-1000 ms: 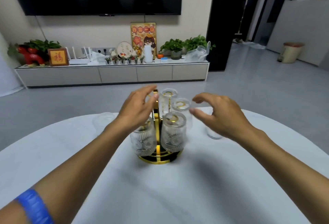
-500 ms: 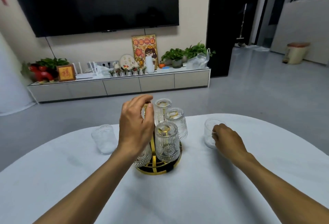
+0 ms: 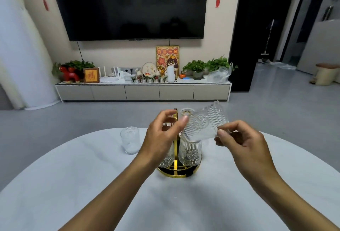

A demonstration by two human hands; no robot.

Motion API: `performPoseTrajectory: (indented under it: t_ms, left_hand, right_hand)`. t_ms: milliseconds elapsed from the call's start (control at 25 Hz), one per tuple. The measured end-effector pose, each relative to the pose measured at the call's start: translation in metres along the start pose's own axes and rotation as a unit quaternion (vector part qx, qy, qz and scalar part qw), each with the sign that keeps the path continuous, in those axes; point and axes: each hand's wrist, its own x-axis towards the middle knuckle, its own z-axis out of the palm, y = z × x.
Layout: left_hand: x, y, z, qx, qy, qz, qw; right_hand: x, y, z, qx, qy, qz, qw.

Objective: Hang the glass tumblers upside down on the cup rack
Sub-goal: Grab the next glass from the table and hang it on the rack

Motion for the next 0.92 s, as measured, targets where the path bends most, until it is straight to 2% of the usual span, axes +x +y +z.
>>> performPoseTrajectory:
  t_ms: [80,200,280,360,400,480,560,600,720,800,920]
  left_hand:
    - [-0.009,-0.001,-0.016,-0.07,-0.046,-0.044,0.996]
    - [-0.011,-0.01,-0.046,-0.202,-0.03,-0.09,0.975]
    - [-0.006,-0.018,-0.062,-0.271,-0.004,-0.099,0.957]
    - [0.005,-0.023,-0.077,-0.28,0.054,-0.086,0.955]
    - [0.013,-0.026,-0.086,-0.261,0.082,-0.076,0.959]
    - [0.032,-0.03,-0.103,-0.197,0.123,-0.055,0.971]
    - [0.054,-0.037,-0.115,-0.1,0.136,-0.029,0.985]
    - [0.065,-0.041,-0.116,-0.047,0.131,-0.017,0.99]
    - [0.093,-0.055,-0.109,0.077,0.092,0.008,0.993]
    - [0.108,-0.067,-0.104,0.126,0.065,0.008,0.99]
    - [0.121,-0.082,-0.098,0.197,0.021,0.028,0.98]
  right_hand:
    - [0.0,-0.021,0.028,0.063,-0.038,0.004,0.997]
    - [-0.002,-0.026,0.065,0.134,-0.067,0.04,0.988]
    - [0.003,-0.022,0.085,0.176,-0.097,0.071,0.977]
    - [0.017,-0.018,0.098,0.2,-0.127,0.088,0.968]
    - [0.028,-0.014,0.1,0.169,-0.129,0.087,0.973]
    - [0.056,-0.001,0.099,-0.029,-0.107,0.054,0.992]
    - [0.083,0.014,0.101,-0.233,-0.111,0.016,0.966]
    - [0.094,0.021,0.104,-0.291,-0.127,-0.005,0.948]
    - [0.115,0.04,0.119,-0.398,-0.197,-0.06,0.894]
    - [0.12,0.05,0.125,-0.442,-0.222,-0.061,0.867]
    - [0.119,0.061,0.123,-0.457,-0.222,-0.067,0.859]
